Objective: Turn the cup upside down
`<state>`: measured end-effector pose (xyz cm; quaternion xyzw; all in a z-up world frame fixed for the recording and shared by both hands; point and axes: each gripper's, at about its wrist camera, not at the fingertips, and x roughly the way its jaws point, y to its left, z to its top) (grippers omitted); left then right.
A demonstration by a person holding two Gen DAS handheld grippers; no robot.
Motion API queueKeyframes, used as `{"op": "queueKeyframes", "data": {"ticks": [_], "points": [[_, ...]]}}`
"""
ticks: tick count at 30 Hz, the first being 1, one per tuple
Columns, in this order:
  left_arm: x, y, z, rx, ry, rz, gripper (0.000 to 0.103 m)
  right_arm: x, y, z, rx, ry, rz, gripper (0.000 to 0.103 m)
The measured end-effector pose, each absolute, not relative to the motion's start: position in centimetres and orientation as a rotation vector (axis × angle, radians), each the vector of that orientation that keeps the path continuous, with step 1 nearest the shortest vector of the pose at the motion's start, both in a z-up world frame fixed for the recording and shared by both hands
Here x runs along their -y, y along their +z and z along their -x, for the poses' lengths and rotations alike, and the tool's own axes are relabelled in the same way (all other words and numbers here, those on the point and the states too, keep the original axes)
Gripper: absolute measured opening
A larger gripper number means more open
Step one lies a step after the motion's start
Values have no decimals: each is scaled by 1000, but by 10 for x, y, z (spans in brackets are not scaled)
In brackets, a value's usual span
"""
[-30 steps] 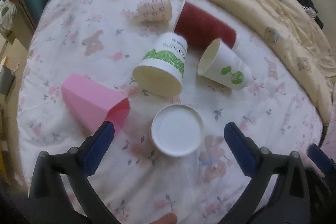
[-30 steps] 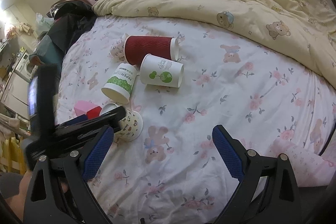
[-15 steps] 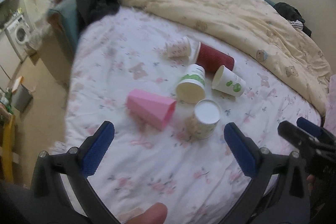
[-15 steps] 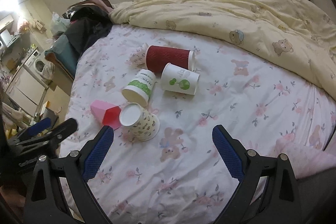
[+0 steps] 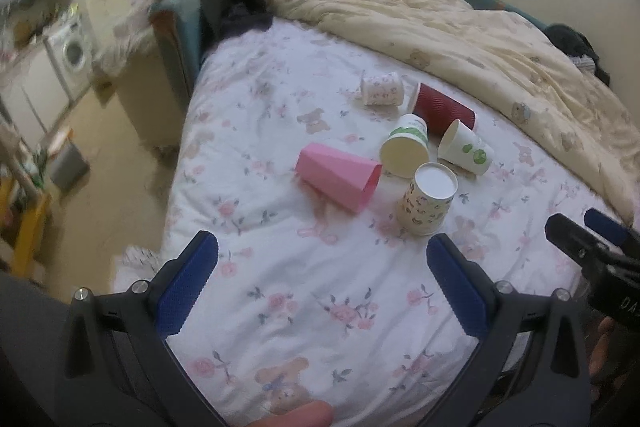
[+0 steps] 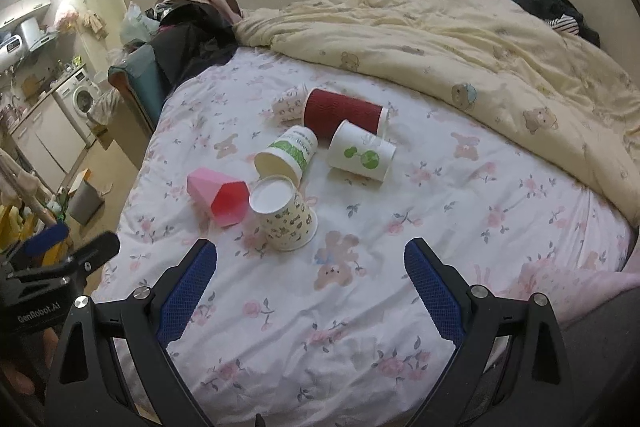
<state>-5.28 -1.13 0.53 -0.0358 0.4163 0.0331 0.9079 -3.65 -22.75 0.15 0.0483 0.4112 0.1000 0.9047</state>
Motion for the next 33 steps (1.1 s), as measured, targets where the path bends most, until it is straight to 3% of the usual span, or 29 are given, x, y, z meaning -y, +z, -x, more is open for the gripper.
{"op": "queueKeyframes", "data": {"ticks": [33], "points": [[10,2,53,-857,41,118,103,229,-7,30,-874,185,-125,97]]}}
